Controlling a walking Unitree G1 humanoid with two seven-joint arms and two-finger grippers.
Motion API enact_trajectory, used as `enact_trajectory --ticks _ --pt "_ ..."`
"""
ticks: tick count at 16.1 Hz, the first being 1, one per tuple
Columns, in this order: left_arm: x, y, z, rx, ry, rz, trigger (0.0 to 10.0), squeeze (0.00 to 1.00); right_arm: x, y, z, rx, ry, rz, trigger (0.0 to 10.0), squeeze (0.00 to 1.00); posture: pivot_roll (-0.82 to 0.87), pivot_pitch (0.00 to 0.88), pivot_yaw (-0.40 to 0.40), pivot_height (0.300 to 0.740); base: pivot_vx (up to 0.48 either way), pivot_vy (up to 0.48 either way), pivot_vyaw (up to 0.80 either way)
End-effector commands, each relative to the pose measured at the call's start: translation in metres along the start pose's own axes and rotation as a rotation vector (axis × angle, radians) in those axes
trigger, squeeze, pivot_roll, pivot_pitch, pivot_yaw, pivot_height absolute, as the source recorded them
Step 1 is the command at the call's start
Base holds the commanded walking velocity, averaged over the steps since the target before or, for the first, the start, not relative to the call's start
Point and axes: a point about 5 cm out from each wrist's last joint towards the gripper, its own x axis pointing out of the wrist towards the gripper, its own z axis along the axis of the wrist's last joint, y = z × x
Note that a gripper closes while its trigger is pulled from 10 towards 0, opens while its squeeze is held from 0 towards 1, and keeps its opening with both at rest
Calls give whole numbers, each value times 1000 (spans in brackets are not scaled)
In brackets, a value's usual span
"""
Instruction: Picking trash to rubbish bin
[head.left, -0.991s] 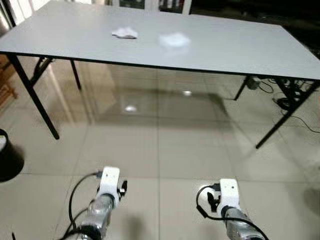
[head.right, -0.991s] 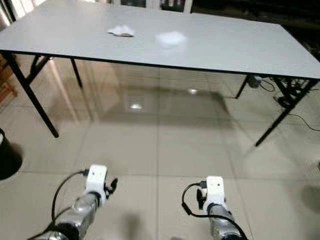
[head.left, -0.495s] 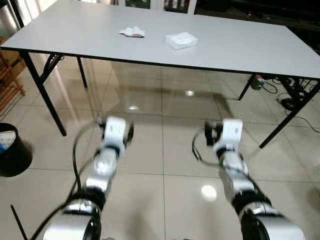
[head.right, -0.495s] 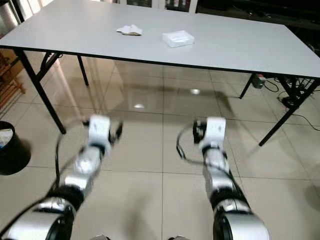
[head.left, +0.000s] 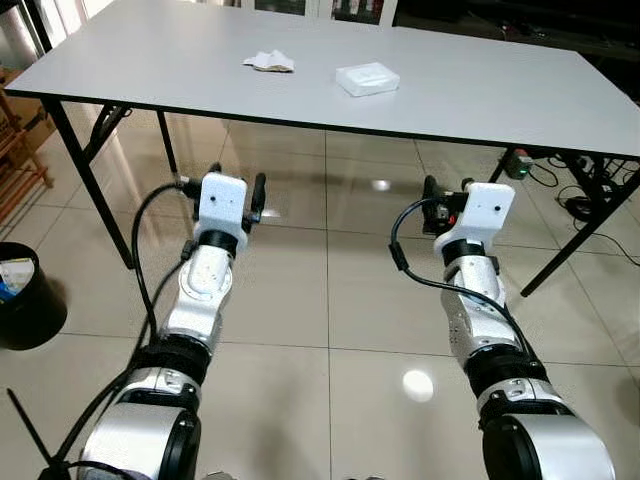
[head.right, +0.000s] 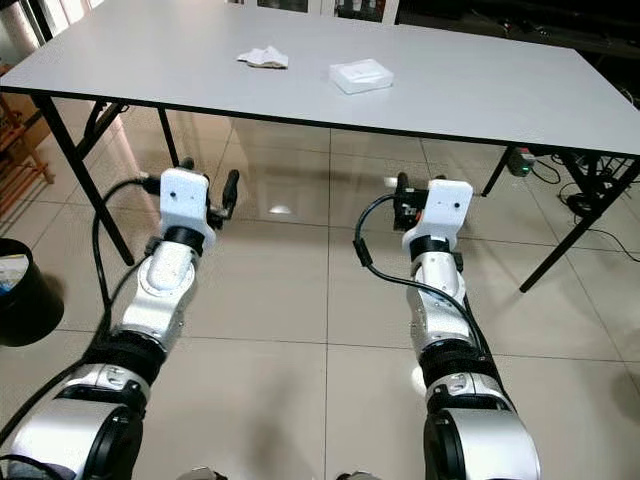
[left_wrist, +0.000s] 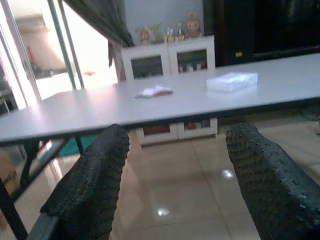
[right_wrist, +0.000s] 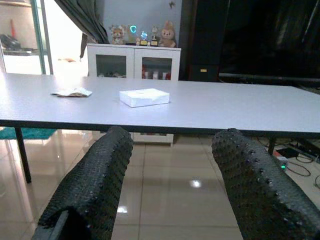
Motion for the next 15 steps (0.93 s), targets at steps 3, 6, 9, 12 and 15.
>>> enact_trajectory --ticks 3,6,9,12,15 --pt "-3 -11 -4 -25 35 -13 10000 0 2 5 3 7 -2 5 10000 0 -30 23 -91 740 333 0 0" --pt "0 -10 -1 -31 24 -7 10000 0 3 8 2 14 14 27 10000 0 -26 22 -101 740 355 0 0" --pt "-1 -8 -2 -26 32 -10 10000 0 4 9 1 21 26 23 10000 0 -28 21 -90 740 359 0 0" --pt "0 -10 0 -20 26 -20 10000 0 1 9 -3 36 48 22 10000 0 -22 19 -90 740 356 0 -533" --pt "0 -14 0 -11 26 -44 10000 0 0 12 -2 23 35 34 10000 0 -22 13 -86 740 356 0 0"
